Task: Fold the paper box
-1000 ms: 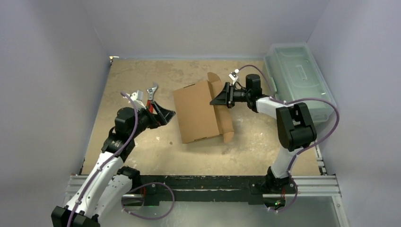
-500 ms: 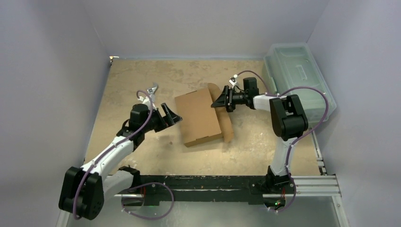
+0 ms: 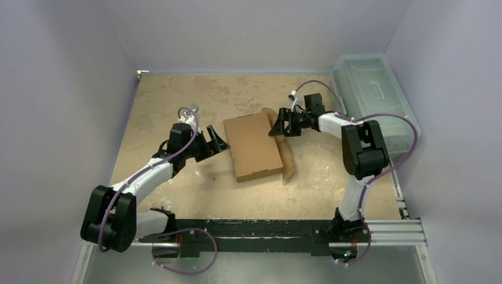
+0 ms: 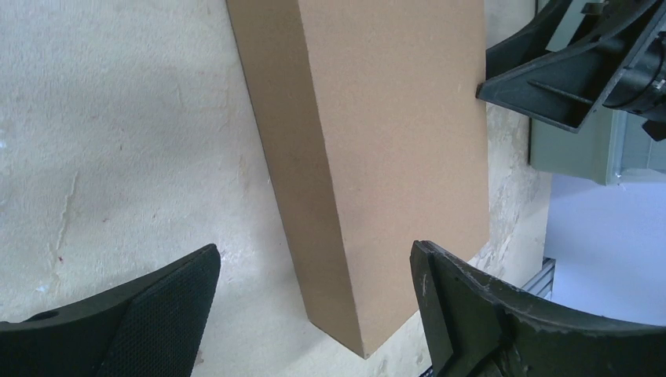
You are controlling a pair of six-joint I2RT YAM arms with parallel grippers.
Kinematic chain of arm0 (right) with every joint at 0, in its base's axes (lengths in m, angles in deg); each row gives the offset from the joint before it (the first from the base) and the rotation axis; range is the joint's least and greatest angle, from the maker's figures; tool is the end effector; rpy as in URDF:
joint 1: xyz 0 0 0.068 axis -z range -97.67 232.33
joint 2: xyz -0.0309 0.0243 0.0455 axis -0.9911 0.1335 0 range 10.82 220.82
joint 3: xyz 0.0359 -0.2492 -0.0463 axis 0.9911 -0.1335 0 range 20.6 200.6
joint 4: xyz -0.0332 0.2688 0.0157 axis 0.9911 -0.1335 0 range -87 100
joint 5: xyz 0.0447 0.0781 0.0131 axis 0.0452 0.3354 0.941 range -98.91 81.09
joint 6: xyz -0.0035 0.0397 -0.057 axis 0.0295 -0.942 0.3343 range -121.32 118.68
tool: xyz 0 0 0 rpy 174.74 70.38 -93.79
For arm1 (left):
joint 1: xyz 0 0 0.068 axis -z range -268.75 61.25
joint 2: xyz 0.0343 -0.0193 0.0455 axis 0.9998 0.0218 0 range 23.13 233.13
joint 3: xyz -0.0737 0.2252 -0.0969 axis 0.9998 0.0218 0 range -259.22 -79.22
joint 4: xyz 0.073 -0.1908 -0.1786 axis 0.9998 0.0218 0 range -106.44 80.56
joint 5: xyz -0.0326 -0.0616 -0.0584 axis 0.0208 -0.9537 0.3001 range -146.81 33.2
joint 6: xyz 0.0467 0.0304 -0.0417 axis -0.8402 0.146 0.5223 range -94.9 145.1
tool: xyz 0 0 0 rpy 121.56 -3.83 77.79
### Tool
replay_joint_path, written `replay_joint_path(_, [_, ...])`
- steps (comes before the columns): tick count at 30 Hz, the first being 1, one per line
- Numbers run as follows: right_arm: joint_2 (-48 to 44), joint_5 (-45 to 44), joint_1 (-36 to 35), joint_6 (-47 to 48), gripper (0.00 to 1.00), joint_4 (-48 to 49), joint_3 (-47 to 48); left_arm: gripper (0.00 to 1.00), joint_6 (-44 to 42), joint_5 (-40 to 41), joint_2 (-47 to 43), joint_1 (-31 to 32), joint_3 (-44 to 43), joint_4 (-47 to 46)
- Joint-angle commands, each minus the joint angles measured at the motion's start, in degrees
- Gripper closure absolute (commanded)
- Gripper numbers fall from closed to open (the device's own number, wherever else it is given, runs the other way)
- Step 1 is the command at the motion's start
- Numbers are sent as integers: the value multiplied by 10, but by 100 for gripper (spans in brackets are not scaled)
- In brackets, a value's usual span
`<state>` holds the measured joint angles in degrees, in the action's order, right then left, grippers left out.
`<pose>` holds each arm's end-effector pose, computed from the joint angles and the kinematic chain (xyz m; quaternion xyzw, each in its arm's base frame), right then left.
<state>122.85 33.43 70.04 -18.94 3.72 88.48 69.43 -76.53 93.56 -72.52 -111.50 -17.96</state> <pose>0.3938 0.1247 0.1179 -0.0813 0.8822 0.4098 0.2172 0.2611 -0.0959 0.1592 -0.1391 0.8727 -0.3552 0.3049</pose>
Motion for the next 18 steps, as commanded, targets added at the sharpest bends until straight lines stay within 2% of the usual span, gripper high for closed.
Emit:
replay_joint_path(1, [-71, -87, 3, 117, 16, -48, 14, 10, -30, 8, -3, -2, -40, 9])
replay_joint_path(5, [-130, -110, 3, 171, 16, -57, -8, 12, -33, 16, -10, -2, -45, 14])
replay_joint_path(11, [-208, -124, 2, 265, 19, -79, -41, 22, -21, 14, -2, -2, -42, 14])
replay_joint_path(13, [-231, -120, -5, 303, 30, -81, -58, 30, -16, 14, 3, -2, -42, 13])
replay_joint_path(16, [-241, -157, -18, 338, 66, -87, -76, 50, -15, 14, 24, -2, -52, 14])
replay_joint_path(18, [-233, -168, -21, 348, 81, -96, -78, 65, -21, 21, 44, -2, -66, 35])
